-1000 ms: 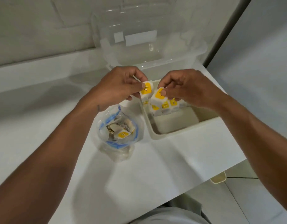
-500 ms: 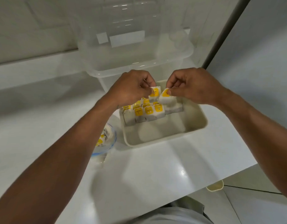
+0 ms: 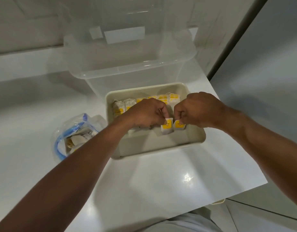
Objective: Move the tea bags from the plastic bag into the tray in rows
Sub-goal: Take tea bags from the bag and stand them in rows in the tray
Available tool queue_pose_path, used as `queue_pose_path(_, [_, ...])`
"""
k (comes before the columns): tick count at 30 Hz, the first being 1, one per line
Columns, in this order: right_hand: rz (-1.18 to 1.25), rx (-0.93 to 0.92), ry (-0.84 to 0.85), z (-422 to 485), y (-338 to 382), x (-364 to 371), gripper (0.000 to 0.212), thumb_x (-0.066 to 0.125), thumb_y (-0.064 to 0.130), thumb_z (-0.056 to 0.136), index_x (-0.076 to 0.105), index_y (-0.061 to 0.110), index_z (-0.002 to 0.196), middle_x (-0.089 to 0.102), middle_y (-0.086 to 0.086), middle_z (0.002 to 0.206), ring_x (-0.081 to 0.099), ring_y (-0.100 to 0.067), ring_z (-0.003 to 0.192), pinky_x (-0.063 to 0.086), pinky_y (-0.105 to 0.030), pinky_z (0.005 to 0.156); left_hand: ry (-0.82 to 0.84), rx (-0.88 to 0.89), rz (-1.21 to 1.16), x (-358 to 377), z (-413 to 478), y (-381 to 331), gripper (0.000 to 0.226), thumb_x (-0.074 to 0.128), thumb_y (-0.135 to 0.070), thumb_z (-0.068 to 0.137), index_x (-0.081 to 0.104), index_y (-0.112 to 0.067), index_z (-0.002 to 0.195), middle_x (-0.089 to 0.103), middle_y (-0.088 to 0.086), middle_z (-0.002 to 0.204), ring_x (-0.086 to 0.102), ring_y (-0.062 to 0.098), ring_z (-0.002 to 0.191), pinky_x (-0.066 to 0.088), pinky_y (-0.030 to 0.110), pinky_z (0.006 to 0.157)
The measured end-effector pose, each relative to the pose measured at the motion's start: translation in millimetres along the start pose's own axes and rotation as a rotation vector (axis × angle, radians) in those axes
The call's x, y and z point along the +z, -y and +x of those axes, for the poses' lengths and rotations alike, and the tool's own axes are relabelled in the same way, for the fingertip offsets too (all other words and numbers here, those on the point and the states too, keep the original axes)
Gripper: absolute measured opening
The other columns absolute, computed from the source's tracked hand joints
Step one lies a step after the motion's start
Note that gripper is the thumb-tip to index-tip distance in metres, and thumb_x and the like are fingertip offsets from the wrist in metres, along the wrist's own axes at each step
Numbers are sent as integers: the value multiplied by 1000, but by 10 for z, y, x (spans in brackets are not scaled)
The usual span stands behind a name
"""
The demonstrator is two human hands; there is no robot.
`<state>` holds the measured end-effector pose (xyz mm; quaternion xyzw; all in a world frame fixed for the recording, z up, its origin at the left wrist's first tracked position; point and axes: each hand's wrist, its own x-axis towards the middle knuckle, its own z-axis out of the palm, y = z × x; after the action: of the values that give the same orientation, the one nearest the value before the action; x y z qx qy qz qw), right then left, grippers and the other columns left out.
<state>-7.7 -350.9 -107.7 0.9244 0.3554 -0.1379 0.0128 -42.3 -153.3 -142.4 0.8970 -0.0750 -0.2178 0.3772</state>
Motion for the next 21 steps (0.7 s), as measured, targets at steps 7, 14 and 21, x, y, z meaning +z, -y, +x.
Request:
queue_pose_path(7, [-358, -63, -22, 281, 95, 39, 17, 46, 21, 95, 47, 31, 81, 49, 8, 74, 51, -19, 90, 22, -35, 78, -207, -116, 364, 86, 330, 3, 20, 68, -36, 79, 54, -40, 65, 58, -18, 81, 60, 13, 85, 41, 26, 65])
queue_pose_path(14, [-477, -41, -47, 427, 36, 191, 20, 48, 20, 95, 66, 28, 94, 58, 7, 77, 45, -19, 84, 29, -39, 85, -260, -134, 383, 98, 403, 78, 12, 69, -37, 79, 69, -38, 91, 64, -15, 90, 57, 13, 83, 36, 26, 66])
queue_pose_path(21, [-563, -88, -347, 317, 10, 239, 20, 46, 11, 73, 60, 21, 63, 46, 4, 53, 45, -25, 63, 22, -36, 67, -401, -22, 461, 192, 218, 97, 26, 69, -46, 77, 60, -31, 97, 63, -10, 99, 62, 21, 93, 39, 29, 67])
